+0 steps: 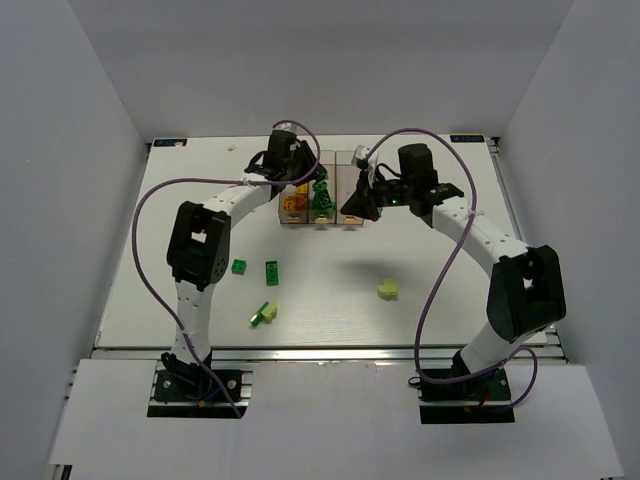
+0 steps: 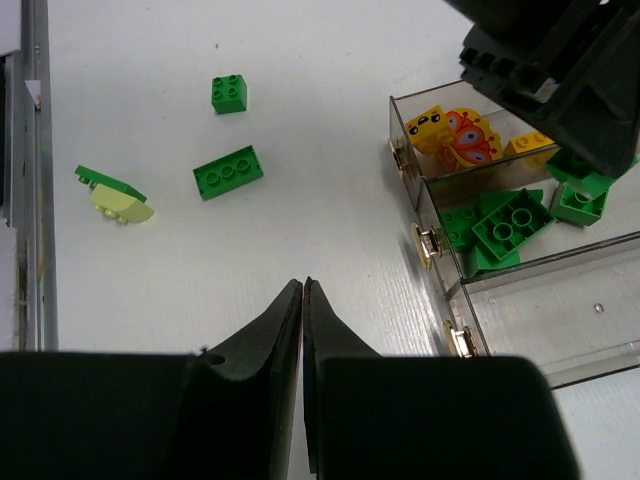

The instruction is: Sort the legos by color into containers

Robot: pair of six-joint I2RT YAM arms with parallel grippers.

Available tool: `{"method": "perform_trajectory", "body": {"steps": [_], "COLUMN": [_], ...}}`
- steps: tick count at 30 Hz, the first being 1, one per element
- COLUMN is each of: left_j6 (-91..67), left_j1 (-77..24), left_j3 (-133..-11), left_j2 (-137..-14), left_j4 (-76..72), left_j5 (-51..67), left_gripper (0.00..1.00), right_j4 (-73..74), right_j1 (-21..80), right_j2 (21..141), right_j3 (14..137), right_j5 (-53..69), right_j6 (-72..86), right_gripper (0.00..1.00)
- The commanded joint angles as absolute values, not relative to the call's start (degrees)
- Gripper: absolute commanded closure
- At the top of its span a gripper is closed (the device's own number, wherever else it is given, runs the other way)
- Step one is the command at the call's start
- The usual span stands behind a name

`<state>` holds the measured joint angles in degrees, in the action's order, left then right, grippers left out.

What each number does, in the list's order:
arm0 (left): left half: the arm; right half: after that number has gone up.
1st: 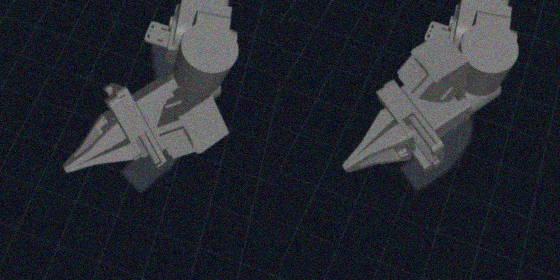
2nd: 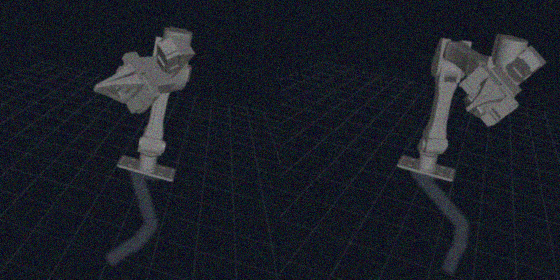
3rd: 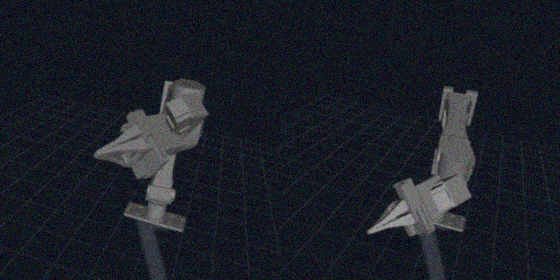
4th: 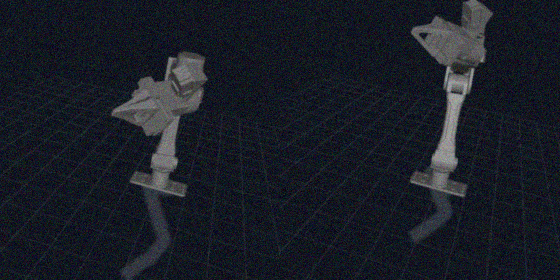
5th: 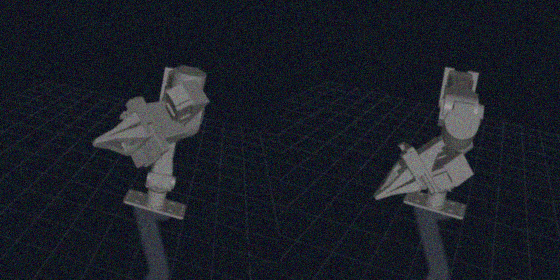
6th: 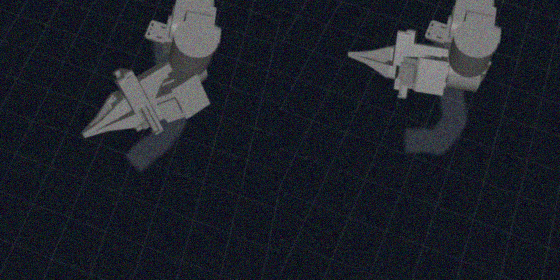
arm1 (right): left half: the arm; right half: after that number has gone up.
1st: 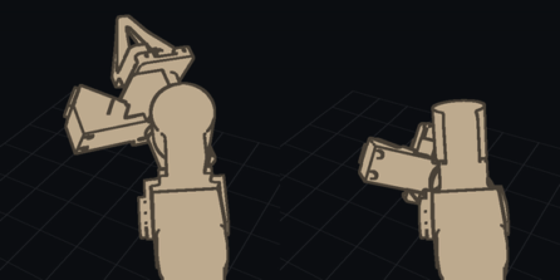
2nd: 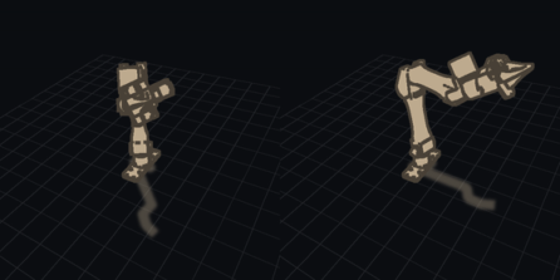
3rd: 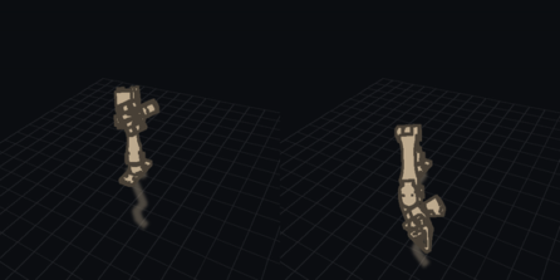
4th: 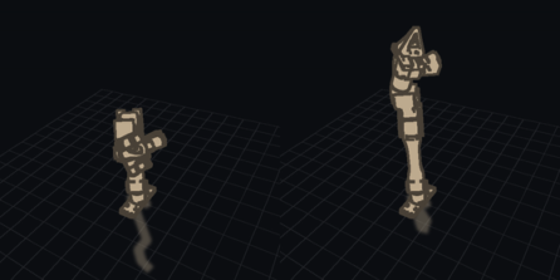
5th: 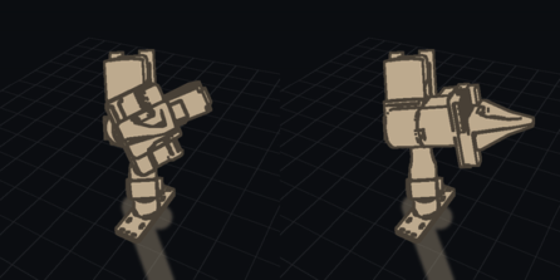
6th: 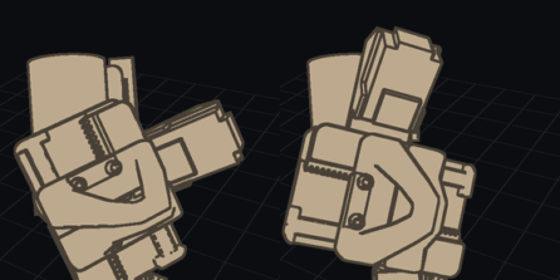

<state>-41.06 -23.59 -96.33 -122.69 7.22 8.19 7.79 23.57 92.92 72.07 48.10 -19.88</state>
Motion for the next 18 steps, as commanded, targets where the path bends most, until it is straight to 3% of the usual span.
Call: {"method": "perform_trajectory", "body": {"steps": [1,11,14,18], "left_j6": [-40.08,-39.99,-39.29,-38.58], "left_j1": [-23.99,-24.08,-24.08,-24.08], "left_j3": [-101.68,-105.64,-106.70,-107.84], "left_j2": [-123.39,-125.77,-125.77,-125.33], "left_j4": [9.14,10.55,11.25,11.86], "left_j5": [4.23,3.96,3.52,3.25], "left_gripper": [0.57,0.48,0.40,0.33], "right_j4": [5.98,7.03,8.26,12.21], "right_j1": [23.20,23.12,23.03,23.20], "right_j2": [90.44,90.62,90.97,91.49], "right_j3": [71.54,71.80,72.25,73.47], "right_j5": [48.08,48.16,48.69,51.32], "right_j6": [-19.51,-20.92,-22.32,-27.15], "right_gripper": [0.91,0.85,0.81,0.63]}}
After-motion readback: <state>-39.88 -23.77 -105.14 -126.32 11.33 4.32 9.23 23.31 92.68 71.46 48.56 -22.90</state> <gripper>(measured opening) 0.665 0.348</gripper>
